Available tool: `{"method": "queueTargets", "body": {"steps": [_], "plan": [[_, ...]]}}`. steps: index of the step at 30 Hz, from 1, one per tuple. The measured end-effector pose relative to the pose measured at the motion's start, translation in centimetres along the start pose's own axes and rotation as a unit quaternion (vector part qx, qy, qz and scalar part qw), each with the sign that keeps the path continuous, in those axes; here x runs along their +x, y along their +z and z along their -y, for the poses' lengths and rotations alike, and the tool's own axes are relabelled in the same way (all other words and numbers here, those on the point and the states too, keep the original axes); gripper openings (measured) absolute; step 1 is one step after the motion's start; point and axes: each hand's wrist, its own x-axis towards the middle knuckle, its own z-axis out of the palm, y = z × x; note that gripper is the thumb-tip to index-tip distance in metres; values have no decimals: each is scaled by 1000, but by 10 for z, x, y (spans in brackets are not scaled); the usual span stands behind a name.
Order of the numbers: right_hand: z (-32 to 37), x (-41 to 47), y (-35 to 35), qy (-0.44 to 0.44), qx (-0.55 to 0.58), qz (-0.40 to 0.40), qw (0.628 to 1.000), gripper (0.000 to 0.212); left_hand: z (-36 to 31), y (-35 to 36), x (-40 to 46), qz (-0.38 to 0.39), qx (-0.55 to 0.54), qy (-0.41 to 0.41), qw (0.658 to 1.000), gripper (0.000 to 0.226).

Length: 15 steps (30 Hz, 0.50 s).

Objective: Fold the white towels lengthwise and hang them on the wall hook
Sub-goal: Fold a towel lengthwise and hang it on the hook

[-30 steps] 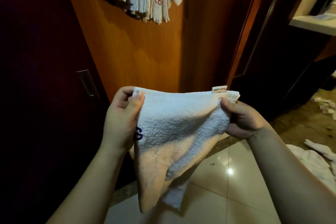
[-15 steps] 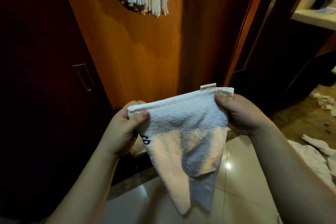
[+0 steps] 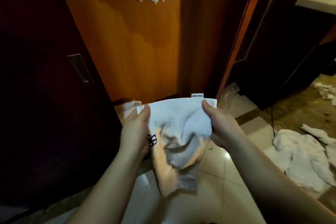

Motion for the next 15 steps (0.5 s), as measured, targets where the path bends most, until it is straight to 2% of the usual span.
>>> {"method": "queueTargets", "body": {"steps": [3,5,9,15], "plan": [[-19,-13,17,-74,-82,-74,991,33,13,5,-15,-38,47,50,997,25],[-28,-30,29,-123,-138,-91,979,36,17,10,-28,-50,50,83,994,23],[-38,-46,44,-163,-168,-43,971,30,13,27,-58,-25,58,127,990,23],[-34,-52,53,-186,-169,44,967,21,9,33,-67,61,75,136,986,32]]}}
